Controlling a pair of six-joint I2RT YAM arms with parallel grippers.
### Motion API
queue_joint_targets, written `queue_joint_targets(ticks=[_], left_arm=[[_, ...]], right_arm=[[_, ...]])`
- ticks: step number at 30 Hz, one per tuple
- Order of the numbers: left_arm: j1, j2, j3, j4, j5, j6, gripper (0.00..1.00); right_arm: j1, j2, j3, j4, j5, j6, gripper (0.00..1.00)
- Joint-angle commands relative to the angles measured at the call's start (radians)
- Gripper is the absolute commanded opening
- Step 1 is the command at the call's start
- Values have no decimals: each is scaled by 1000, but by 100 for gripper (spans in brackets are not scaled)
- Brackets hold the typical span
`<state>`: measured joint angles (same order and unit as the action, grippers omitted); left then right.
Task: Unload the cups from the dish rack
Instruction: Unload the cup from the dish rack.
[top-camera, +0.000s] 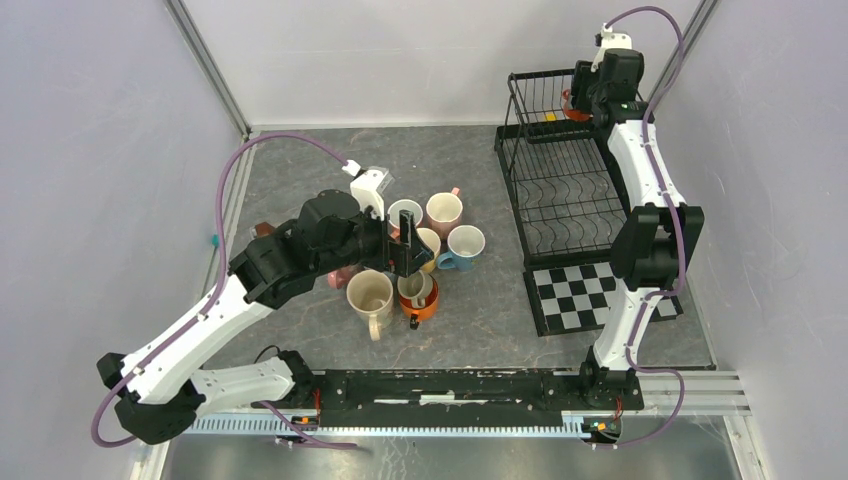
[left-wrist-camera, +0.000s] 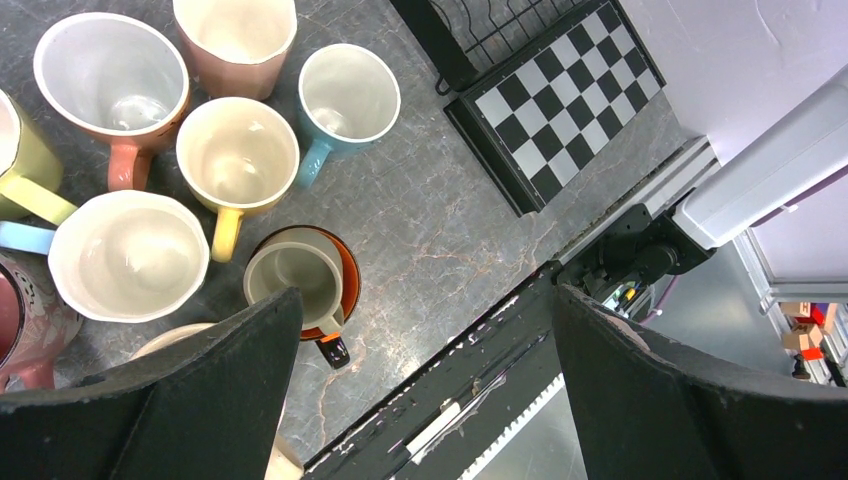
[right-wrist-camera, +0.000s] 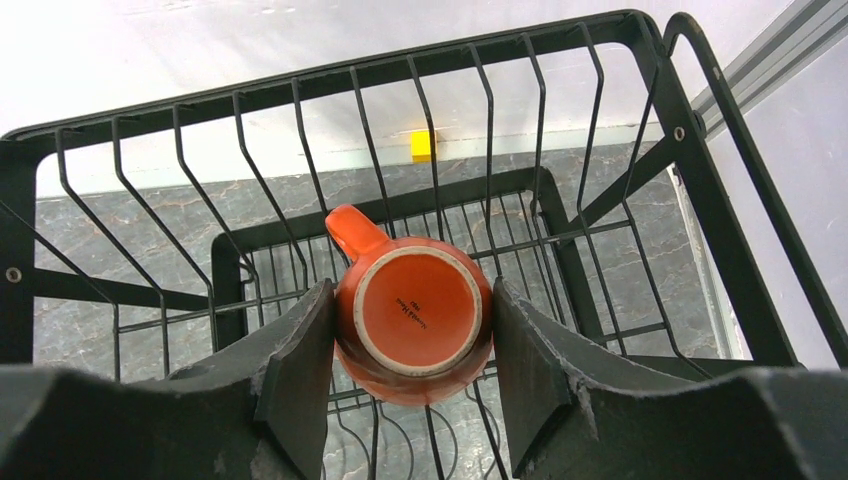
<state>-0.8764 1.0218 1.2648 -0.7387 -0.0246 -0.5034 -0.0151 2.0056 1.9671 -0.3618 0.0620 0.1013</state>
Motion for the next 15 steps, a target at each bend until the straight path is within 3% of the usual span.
queue_joint_targets(ticks=[1, 15], left_arm=[[2, 4, 2, 35, 3, 19, 100], [11, 20, -8, 65, -3, 0, 100]], right_arm=[[4, -69, 52, 87, 8, 34, 27], [4, -139, 8, 135, -1, 75, 26]])
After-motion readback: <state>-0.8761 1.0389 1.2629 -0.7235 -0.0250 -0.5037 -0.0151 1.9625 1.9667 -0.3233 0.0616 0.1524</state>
